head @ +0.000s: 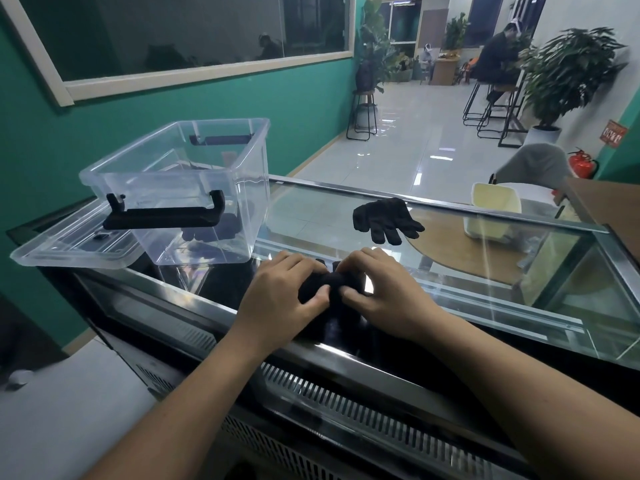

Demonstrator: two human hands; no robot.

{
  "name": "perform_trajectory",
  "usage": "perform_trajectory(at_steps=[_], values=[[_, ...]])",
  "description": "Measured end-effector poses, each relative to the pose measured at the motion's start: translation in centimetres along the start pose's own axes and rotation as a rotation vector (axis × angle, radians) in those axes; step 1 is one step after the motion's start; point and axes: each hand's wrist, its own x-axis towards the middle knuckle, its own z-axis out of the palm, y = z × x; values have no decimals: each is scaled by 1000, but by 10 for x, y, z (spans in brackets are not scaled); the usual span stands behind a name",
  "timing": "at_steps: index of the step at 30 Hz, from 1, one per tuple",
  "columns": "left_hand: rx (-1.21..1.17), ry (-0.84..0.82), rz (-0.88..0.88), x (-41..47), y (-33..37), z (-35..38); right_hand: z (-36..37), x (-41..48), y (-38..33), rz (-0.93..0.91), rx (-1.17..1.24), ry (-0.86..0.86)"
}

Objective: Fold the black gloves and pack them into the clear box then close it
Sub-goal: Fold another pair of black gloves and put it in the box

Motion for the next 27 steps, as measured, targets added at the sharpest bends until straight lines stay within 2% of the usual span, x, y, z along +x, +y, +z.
perform_trajectory(at_steps=[3, 11, 16, 27], values=[[-35, 95, -19, -3, 3, -2, -1, -1, -1, 42, 77, -3], [-36, 125, -86, -2, -2, 0, 3, 3, 5, 157, 56, 83], [9, 117, -52, -1, -7, 3, 7, 4, 14, 79, 16, 172], [64, 55, 51, -4, -8, 8, 6, 5, 16, -10, -9, 148]])
